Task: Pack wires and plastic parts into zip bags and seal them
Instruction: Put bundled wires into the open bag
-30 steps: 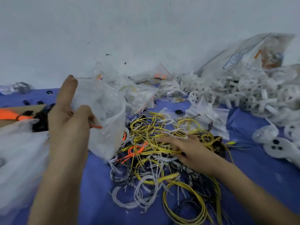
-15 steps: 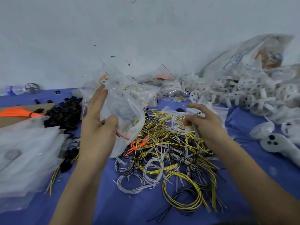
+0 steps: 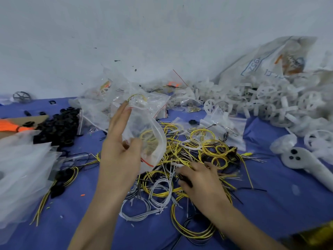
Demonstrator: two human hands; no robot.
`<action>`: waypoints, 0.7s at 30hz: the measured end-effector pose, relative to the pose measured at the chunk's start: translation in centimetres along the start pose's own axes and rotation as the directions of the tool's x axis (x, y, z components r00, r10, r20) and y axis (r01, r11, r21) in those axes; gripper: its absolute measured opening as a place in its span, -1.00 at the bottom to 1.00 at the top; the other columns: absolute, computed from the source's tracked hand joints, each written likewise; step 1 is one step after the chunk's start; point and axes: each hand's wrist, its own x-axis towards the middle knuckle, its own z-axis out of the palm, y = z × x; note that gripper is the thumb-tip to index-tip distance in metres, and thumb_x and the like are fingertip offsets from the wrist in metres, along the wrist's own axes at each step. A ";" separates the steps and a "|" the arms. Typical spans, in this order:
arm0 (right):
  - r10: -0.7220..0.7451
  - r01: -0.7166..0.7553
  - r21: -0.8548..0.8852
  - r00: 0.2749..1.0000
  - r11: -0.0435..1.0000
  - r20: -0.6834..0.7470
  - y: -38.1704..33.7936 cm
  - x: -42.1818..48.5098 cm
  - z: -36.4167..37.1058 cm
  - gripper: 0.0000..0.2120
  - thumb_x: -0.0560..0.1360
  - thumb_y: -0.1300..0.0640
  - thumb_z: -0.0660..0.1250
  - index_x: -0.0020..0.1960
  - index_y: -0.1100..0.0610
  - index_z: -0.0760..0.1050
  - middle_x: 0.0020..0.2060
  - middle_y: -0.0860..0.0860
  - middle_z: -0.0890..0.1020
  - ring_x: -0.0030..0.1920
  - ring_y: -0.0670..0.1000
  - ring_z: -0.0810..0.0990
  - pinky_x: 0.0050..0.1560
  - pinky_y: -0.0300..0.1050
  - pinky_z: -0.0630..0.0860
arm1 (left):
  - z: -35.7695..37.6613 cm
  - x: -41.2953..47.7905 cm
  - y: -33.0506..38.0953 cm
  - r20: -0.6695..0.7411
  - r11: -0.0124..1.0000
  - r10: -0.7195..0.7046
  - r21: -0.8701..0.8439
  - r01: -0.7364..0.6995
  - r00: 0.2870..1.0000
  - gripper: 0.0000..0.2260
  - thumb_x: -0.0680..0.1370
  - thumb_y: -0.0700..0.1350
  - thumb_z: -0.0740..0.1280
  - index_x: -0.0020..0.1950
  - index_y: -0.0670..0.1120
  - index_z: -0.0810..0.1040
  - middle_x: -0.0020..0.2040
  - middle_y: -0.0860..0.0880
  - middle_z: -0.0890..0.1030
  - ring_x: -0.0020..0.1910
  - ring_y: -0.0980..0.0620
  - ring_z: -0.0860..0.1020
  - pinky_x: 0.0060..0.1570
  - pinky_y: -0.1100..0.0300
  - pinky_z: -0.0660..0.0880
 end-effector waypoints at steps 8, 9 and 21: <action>-0.006 0.005 -0.013 0.995 1.000 -0.101 -0.7 0.6 0.4 -0.22 0.51 0.13 0.29 0.42 -0.32 -0.17 -0.17 -0.11 0.54 0.08 0.04 0.47 0.39 0.14 0.07 | 0.5 -0.7 0.5 0.040 0.999 -0.051 0.011 0.051 0.998 -0.34 0.44 -0.49 0.14 0.38 0.11 0.42 0.35 0.45 0.32 0.23 -0.33 0.44 -0.19 0.06 0.49; -0.006 0.004 -0.026 0.994 1.000 -0.111 -0.7 0.8 0.5 -0.19 0.50 0.15 0.28 0.42 -0.31 -0.20 -0.19 -0.10 0.54 0.07 0.05 0.48 0.40 0.14 0.07 | 0.6 -0.7 0.4 0.037 0.999 -0.050 0.009 0.050 0.998 -0.34 0.44 -0.50 0.14 0.38 0.09 0.42 0.35 0.45 0.32 0.24 -0.33 0.43 -0.19 0.09 0.48; 0.067 -0.198 0.980 0.978 0.027 0.196 4.7 2.9 -7.4 -0.45 0.25 0.31 0.39 0.20 -0.01 0.54 -0.29 0.11 0.64 -0.21 -0.01 0.64 -0.23 -0.23 0.51 | -0.4 -0.3 0.2 0.068 0.999 -0.031 -0.005 0.032 0.997 -0.31 0.43 -0.54 0.12 0.30 0.17 0.44 0.33 0.44 0.35 0.29 -0.42 0.35 -0.15 0.00 0.45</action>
